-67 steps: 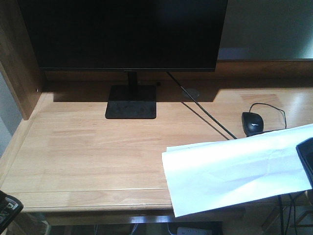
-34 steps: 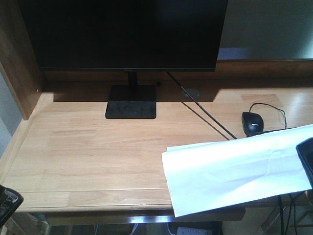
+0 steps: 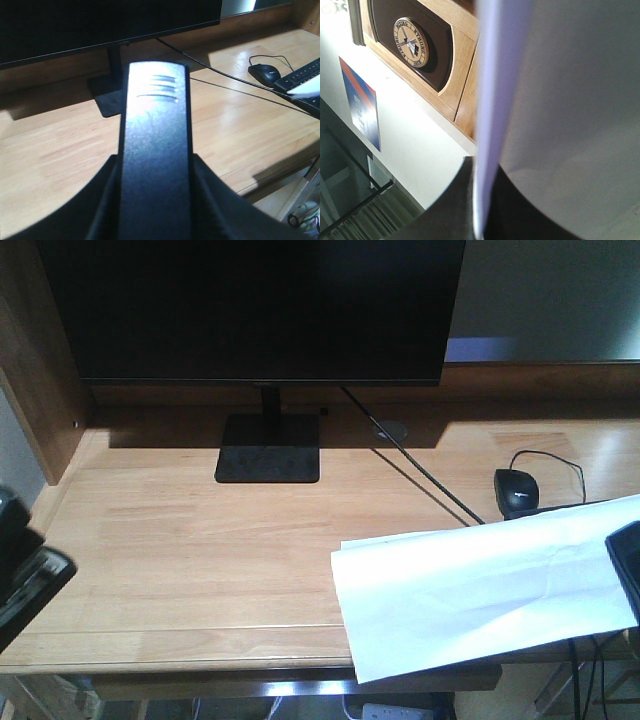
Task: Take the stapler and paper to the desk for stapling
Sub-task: 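Lower the black stapler in the left gripper onto the desktop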
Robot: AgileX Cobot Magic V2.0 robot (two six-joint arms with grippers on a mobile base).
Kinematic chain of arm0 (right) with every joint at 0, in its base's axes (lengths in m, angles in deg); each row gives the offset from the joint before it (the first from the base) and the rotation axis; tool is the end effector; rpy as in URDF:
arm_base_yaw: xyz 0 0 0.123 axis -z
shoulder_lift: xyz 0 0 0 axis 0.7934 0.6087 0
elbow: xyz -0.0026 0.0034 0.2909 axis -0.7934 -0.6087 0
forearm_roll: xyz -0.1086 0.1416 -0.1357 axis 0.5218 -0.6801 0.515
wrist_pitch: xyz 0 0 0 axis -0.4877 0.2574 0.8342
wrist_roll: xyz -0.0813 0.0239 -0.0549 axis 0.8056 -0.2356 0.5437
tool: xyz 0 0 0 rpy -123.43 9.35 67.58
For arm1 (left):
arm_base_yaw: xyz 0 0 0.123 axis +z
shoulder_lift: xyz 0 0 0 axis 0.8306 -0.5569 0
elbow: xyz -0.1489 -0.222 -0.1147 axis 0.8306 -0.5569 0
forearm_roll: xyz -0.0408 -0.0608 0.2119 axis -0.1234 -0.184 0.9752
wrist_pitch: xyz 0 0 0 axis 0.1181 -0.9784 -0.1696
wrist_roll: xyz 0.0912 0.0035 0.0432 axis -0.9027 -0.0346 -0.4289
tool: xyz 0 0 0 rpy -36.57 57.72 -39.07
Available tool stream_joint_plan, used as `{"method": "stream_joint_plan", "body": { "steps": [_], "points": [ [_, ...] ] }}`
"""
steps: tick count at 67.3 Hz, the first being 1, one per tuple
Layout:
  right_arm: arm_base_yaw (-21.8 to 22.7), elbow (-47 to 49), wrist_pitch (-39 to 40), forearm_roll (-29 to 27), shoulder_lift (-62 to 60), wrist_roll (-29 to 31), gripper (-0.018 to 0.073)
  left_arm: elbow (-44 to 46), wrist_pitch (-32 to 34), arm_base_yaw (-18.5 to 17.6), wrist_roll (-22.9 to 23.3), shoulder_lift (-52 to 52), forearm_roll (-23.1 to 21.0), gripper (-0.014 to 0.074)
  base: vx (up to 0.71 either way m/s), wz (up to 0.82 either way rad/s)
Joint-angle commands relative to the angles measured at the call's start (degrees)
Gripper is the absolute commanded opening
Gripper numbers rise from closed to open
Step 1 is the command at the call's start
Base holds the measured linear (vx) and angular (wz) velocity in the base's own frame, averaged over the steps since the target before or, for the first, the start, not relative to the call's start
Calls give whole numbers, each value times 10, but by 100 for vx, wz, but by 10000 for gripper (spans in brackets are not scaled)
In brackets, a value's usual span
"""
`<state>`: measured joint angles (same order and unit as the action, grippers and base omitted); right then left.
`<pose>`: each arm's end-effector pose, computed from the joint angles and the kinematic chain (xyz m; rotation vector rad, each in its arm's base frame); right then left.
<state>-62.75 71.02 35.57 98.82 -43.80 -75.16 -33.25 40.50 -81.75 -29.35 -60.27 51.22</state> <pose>0.0681 0.0477 0.2728 0.2678 1.1613 1.4422 0.0699 -0.0321 0.3192 0.4132 1.9354 -0.2923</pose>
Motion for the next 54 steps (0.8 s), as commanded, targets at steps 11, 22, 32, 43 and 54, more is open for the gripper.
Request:
{"method": "stream_joint_plan", "body": {
  "steps": [11, 22, 32, 43, 54],
  "points": [
    [0, -14, 103, -8, 1, 4, -1, 97, 78, 1, -62, -170, -22, -6, 0, 0],
    [0, -14, 103, -8, 1, 4, -1, 126, 134, 1, -135, -261, -106, -6, 0, 0],
    [0, -14, 103, -8, 1, 4, -1, 145, 151, 2, -242, -334, -205, -6, 0, 0],
    [0, -14, 103, -8, 1, 4, -1, 167, 148, 22, -356, -402, -289, -6, 0, 0],
    [0, -14, 103, -8, 1, 4, -1, 190, 124, 89, -476, -450, -396, -6, 0, 0]
  ]
}}
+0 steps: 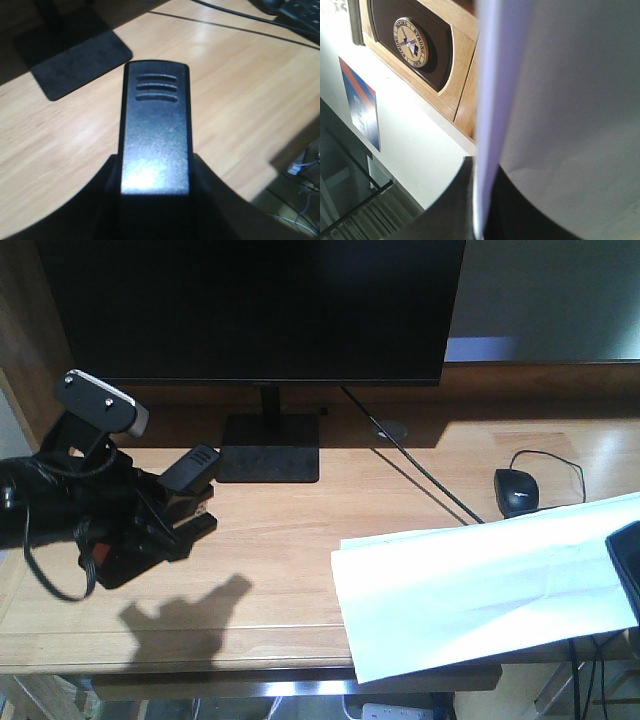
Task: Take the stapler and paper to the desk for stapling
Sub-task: 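Lower the black stapler in the left gripper onto the desktop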
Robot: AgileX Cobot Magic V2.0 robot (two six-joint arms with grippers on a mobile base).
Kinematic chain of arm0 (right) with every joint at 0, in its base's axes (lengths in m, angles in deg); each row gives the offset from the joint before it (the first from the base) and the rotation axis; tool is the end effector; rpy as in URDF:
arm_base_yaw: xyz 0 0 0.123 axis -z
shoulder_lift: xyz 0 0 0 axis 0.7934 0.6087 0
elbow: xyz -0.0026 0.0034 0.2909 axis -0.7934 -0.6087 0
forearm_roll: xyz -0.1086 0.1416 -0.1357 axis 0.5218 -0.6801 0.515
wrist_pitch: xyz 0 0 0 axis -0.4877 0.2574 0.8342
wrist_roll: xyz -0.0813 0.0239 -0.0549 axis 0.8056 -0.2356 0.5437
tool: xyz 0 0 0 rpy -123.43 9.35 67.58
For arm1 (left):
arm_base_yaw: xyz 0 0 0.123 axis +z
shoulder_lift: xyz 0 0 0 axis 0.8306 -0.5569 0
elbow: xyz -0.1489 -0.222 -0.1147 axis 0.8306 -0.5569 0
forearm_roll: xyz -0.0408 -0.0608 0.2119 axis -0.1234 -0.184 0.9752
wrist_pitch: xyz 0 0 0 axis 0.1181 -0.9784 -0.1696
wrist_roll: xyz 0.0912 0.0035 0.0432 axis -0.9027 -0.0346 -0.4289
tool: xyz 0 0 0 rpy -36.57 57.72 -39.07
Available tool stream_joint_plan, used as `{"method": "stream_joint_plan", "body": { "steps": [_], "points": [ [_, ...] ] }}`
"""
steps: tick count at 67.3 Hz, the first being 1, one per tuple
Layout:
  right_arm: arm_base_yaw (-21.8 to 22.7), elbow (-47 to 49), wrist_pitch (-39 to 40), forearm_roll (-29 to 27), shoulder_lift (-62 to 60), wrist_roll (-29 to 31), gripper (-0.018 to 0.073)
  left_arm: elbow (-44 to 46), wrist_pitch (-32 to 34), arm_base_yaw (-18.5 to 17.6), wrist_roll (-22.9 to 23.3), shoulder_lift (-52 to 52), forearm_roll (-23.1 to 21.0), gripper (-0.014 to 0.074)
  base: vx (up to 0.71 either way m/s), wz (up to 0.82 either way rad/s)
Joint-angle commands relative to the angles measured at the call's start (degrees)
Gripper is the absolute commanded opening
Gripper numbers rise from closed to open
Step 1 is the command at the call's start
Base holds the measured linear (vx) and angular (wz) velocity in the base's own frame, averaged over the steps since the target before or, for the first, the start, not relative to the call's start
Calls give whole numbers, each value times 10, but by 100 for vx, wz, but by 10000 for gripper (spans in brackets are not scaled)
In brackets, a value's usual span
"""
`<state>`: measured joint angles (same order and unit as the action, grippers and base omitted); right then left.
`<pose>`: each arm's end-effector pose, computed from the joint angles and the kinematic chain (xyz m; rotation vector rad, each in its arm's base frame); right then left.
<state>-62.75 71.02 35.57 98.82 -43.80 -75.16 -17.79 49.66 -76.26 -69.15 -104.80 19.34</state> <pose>0.0681 0.0477 0.2728 0.2678 1.1613 1.4422 0.2292 -0.1052 0.2950 0.6735 2.1662 -0.3277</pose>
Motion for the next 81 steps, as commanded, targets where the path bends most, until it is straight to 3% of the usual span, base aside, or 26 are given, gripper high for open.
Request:
{"method": "stream_joint_plan", "body": {
  "steps": [1, 7, 15, 21, 30, 44, 57, 81],
  "points": [
    [0, -14, 103, -8, 1, 4, -1, 38, 27, 41, -93, -8, -89, -6, 0, 0],
    [0, -14, 103, -8, 1, 4, -1, 58, -30, 83, -201, -35, -161, -6, 0, 0],
    [0, -14, 103, -8, 1, 4, -1, 95, -158, 145, -338, -81, -266, -6, 0, 0],
    [0, -14, 103, -8, 1, 4, -1, 116, -225, 182, -405, -108, -325, -6, 0, 0],
    [0, -14, 103, -8, 1, 4, -1, 141, -276, 225, -491, -138, -376, -6, 0, 0],
    [0, -14, 103, -8, 1, 4, -1, 199, -391, 270, -601, -202, -399, -6, 0, 0],
    [0, -14, 103, -8, 1, 4, -1, 270, -488, 297, -655, -285, -402, -6, 0, 0],
    [0, -14, 103, -8, 1, 4, -1, 349, -488, 298, -735, -404, -402, -6, 0, 0]
  ]
}}
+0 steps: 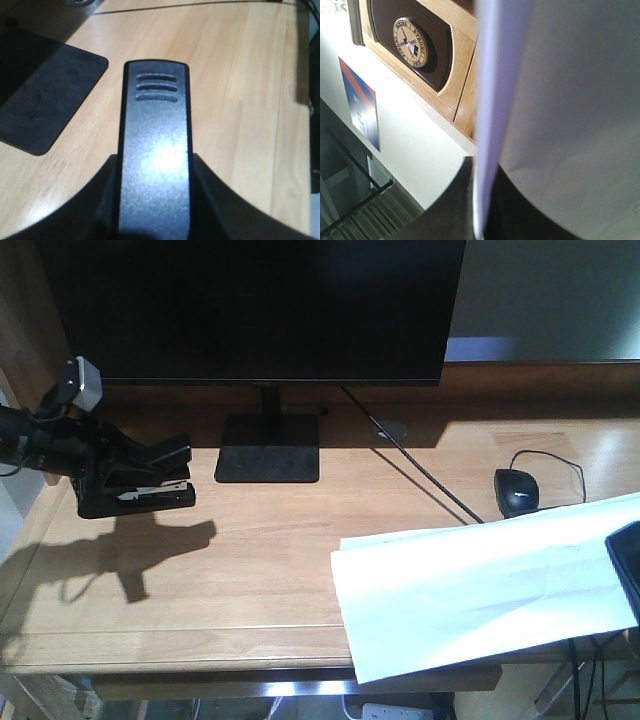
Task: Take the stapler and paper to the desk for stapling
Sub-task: 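Lower the black stapler in the left gripper onto the desktop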
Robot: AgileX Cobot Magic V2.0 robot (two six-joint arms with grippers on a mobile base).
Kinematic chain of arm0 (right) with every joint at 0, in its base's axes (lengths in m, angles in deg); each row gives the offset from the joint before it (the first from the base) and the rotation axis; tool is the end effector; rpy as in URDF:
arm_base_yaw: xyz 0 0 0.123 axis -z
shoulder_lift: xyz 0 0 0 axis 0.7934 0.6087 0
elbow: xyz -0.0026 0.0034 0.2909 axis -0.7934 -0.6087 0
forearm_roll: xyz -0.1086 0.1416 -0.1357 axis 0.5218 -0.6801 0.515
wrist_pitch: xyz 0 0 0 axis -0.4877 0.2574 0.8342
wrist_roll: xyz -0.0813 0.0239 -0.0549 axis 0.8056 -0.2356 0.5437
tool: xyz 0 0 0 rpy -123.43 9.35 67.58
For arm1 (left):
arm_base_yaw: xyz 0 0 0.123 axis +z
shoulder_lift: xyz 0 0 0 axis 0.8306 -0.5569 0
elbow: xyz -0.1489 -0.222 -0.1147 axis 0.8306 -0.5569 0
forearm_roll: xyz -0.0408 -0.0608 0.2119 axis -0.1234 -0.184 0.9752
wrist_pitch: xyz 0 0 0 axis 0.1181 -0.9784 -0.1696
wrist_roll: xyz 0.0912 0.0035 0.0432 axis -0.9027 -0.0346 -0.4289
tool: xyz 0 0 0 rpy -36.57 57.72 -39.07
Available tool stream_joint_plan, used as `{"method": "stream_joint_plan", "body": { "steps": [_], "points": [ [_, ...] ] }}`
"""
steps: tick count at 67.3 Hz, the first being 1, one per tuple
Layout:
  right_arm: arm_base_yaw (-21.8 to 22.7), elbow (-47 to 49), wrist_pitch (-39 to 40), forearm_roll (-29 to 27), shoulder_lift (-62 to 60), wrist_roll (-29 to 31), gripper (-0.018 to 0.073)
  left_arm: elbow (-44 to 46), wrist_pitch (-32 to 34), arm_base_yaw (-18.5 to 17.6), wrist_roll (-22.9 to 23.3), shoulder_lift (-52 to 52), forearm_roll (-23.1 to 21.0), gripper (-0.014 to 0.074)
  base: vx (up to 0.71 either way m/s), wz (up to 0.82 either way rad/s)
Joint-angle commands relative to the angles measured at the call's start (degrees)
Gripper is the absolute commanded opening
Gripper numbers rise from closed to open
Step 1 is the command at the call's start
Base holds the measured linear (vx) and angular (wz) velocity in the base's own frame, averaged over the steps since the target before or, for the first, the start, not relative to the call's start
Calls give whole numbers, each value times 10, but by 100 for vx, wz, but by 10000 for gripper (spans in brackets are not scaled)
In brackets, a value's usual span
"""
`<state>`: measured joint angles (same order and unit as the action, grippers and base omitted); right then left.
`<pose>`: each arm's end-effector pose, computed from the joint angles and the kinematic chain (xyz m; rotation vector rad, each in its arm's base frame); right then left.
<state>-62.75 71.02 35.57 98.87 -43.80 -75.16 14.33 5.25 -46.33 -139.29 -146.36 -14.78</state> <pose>0.0681 0.0478 0.2728 0.2669 1.1618 1.4422 0.3888 -0.0181 0.2254 1.2278 1.8582 -0.7382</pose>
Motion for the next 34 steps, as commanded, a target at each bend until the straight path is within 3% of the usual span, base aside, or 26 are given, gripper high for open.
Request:
{"method": "stream_joint_plan", "body": {
  "steps": [1, 27, 34],
  "points": [
    [0, -14, 103, -9, 1, 4, -1, 28, -44, -1, -36, 10, -61, -6, 0, 0],
    [0, -14, 103, -9, 1, 4, -1, 31, -44, -23, -143, -51, -63, -6, 0, 0],
    [0, -14, 103, -9, 1, 4, -1, 32, -43, -34, -143, -67, -87, -6, 0, 0]
  ]
}}
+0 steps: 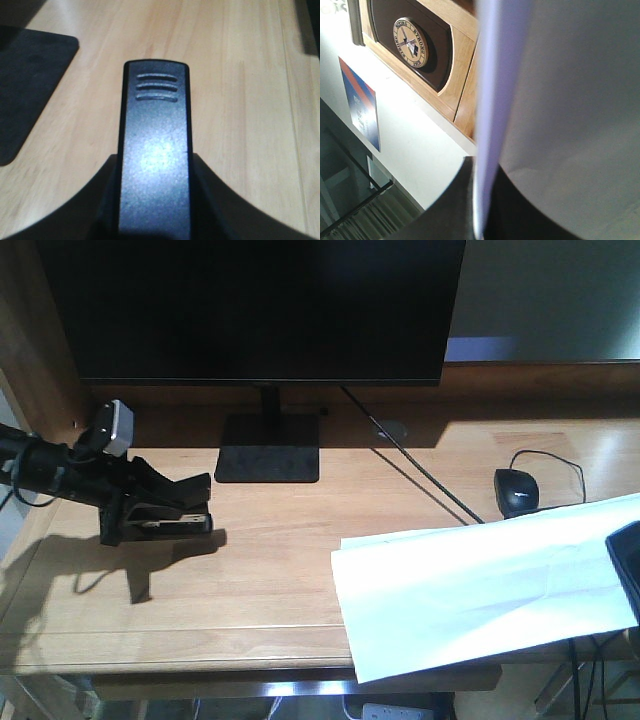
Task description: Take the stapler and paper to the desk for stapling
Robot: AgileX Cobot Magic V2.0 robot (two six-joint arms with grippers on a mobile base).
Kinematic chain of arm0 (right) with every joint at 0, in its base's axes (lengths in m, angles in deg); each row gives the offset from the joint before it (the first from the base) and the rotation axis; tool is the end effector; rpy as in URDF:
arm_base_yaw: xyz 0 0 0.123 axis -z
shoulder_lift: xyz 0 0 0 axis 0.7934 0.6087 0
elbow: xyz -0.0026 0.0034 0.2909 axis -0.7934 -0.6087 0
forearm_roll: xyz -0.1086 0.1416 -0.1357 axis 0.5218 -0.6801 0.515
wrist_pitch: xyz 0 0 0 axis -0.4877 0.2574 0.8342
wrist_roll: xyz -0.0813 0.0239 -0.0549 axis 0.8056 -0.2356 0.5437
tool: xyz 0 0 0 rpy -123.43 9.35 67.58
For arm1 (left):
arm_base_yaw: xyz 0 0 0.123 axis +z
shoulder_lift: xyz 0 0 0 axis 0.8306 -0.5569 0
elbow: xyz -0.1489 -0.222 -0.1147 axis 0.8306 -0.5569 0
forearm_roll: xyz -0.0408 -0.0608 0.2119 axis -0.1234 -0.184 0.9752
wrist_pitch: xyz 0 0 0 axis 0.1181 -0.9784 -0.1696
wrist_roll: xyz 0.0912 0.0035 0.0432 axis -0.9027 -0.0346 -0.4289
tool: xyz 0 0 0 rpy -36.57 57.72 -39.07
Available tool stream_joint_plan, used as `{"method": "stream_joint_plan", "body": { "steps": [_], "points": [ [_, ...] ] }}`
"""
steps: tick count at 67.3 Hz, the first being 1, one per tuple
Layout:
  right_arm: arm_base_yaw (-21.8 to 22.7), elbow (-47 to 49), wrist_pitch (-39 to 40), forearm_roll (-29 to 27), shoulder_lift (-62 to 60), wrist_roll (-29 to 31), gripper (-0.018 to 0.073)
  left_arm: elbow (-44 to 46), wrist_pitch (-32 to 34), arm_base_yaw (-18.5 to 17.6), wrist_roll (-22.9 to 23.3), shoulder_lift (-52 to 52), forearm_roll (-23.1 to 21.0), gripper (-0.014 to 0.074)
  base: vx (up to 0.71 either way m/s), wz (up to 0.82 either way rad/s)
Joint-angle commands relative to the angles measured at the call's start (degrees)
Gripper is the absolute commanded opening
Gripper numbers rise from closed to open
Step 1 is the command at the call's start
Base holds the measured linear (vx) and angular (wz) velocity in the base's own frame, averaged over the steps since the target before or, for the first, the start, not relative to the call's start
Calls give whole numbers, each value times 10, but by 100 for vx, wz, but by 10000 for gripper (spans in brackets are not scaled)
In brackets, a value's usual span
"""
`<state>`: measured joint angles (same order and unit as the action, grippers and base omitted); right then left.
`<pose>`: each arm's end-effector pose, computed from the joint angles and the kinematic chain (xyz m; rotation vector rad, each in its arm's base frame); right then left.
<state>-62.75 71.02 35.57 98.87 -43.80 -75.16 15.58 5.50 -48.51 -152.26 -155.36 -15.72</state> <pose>0.0681 0.0478 0.2728 0.2669 1.1618 1.4422 0.4040 -0.0312 0.1700 1.3967 1.7516 -0.7575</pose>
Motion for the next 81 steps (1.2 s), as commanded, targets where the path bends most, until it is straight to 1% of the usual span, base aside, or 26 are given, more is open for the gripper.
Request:
{"method": "stream_joint_plan", "body": {
  "steps": [1, 6, 21, 28, 38, 48, 55, 63, 70, 81],
  "points": [
    [0, -14, 103, -9, 1, 4, -1, 19, -46, -13, -13, 20, -85, -6, 0, 0],
    [0, -14, 103, -9, 1, 4, -1, 22, -43, -23, -13, 9, -106, -6, 0, 0],
    [0, -14, 103, -9, 1, 4, -1, 38, -24, -25, -13, -24, -109, 0, 0, 0],
    [0, -14, 103, -9, 1, 4, -1, 38, -15, -29, -13, -39, -114, 27, 0, 0],
    [0, -14, 103, -9, 1, 4, -1, 38, 4, -35, -13, -53, -111, 115, 0, 0],
    [0, -14, 103, -9, 1, 4, -1, 38, 12, -39, -13, -53, -111, 243, 0, 0],
    [0, -14, 103, -9, 1, 4, -1, 38, 12, -39, -8, -52, -111, 353, 0, 0],
    [0, -14, 103, -9, 1, 4, -1, 38, 0, -38, -8, -50, -111, 442, 0, 0],
    [0, -14, 103, -9, 1, 4, -1, 38, -5, -38, -8, -37, -109, 482, 0, 0],
    [0, -14, 103, -9, 1, 4, -1, 38, -7, -38, -8, 4, -102, 478, 0, 0]
  ]
}}
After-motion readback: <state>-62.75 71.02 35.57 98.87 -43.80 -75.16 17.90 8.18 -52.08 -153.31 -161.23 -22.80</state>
